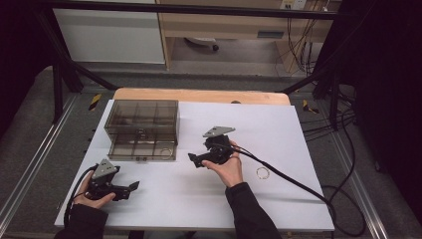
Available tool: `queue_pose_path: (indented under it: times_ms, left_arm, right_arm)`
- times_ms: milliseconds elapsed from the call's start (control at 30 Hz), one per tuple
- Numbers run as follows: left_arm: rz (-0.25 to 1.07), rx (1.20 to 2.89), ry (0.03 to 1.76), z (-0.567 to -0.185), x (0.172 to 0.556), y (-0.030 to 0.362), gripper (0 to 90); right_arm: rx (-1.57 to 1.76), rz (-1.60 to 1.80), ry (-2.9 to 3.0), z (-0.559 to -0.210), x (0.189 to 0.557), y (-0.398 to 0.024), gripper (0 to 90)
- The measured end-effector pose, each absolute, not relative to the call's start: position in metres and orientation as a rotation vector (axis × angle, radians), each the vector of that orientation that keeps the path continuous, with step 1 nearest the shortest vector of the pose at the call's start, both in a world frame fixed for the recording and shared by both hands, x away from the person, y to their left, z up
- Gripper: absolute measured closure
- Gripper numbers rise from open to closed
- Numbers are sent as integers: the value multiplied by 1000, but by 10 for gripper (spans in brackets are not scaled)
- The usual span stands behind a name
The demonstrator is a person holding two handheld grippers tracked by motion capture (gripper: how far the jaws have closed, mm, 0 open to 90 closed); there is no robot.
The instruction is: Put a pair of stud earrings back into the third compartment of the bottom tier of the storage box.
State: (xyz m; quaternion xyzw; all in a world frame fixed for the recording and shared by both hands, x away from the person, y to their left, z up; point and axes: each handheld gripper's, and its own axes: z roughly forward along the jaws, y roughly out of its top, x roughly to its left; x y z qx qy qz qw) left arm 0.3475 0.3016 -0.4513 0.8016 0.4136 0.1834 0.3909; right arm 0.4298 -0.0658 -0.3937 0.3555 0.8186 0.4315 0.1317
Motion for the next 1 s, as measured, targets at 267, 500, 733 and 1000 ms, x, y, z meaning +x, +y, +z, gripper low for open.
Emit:
queue_pose_path:
  times_ms: [267,500,733,1000]
  left_arm:
    - [465,2035,1051,-451,348,302,41]
    - [466,2036,1051,-451,348,301,42]
    - [466,2036,1050,-451,348,301,42]
    - [467,2038,1051,-451,348,301,42]
  right_arm:
    - [1109,1247,2334,-393,423,-108,41]
    - [1162,1227,2290,-392,416,-143,39]
    - [1216,1197,2256,-394,408,-173,42]
    - [1260,1175,2239,-402,401,-200,50]
